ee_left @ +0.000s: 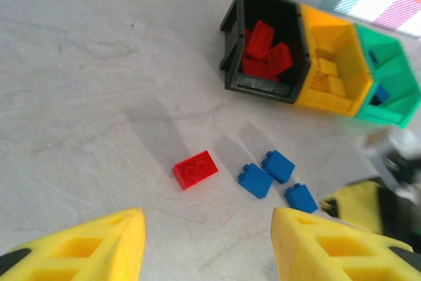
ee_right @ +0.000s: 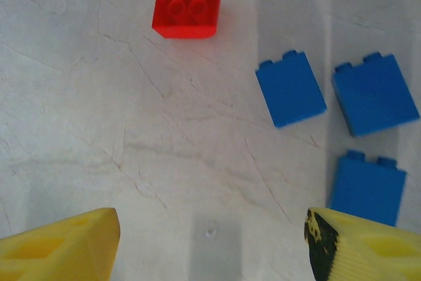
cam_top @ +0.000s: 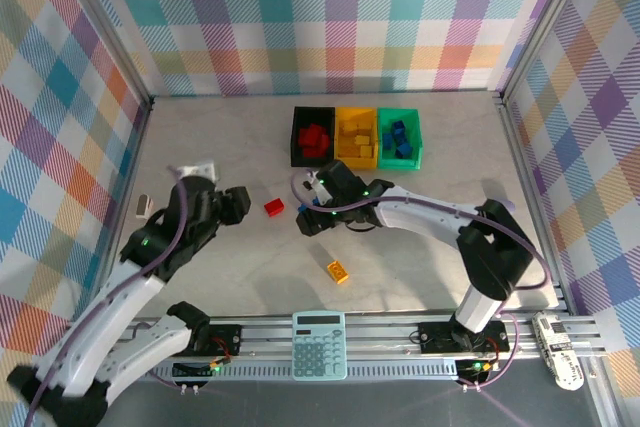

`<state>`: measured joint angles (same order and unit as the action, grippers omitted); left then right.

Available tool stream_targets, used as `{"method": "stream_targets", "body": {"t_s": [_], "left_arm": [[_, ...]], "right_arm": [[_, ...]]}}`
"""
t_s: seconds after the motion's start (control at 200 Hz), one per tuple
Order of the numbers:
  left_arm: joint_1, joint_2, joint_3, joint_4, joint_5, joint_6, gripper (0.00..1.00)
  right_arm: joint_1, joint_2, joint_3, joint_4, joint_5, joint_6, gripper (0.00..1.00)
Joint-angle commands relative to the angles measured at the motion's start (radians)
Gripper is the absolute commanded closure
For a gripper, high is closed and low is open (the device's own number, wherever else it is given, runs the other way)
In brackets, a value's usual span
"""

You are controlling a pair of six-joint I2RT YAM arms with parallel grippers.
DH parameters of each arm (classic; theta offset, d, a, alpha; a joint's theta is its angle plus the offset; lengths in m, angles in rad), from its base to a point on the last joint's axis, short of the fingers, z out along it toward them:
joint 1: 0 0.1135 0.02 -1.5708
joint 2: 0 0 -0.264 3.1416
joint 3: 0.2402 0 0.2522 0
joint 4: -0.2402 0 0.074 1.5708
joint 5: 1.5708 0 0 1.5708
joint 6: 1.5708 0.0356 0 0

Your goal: Sort the legos into containers by color

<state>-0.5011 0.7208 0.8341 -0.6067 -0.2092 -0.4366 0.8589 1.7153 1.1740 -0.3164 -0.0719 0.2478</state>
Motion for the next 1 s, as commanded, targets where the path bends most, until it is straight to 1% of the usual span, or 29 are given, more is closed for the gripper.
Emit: {"method": "stream_targets", "body": {"t_s": [0.0,0.115,0.23,0.405,0.605,0.75,0.995], "left_arm": [[0.005,-0.142,-0.100,-0.038,0.062,-0.039,0.46],[0.006,-0.254,-0.119,-0.082,0.099,-0.018,0.46],[0.004,-0.282,-0.104,-0.123,0.143,0.005,0.46],[-0.001,-0.245,-0.090,-0.113,0.217,0.014,0.47],[-0.005,-0.187,0.003,-0.160,0.345,0.070,0.46],[-0.009,-0.152,0.062,-0.203,0.371,0.106,0.46],[-0.016,-0.155,0.054,-0.194,0.385,0.108,0.45]], "right_arm": [[0.008,0.074,0.082,0.030,-0.013,-0.015,0.25],[0.015,0.170,0.179,0.000,-0.015,-0.015,0.25],[0.023,0.248,0.268,-0.033,-0.010,-0.007,0.23],[0.044,0.361,0.405,-0.096,0.015,-0.004,0.16],[0.063,0.474,0.546,-0.182,0.065,0.011,0.14],[0.065,0.521,0.596,-0.211,0.083,0.021,0.14],[0.072,0.563,0.629,-0.199,0.057,-0.004,0.14]]}}
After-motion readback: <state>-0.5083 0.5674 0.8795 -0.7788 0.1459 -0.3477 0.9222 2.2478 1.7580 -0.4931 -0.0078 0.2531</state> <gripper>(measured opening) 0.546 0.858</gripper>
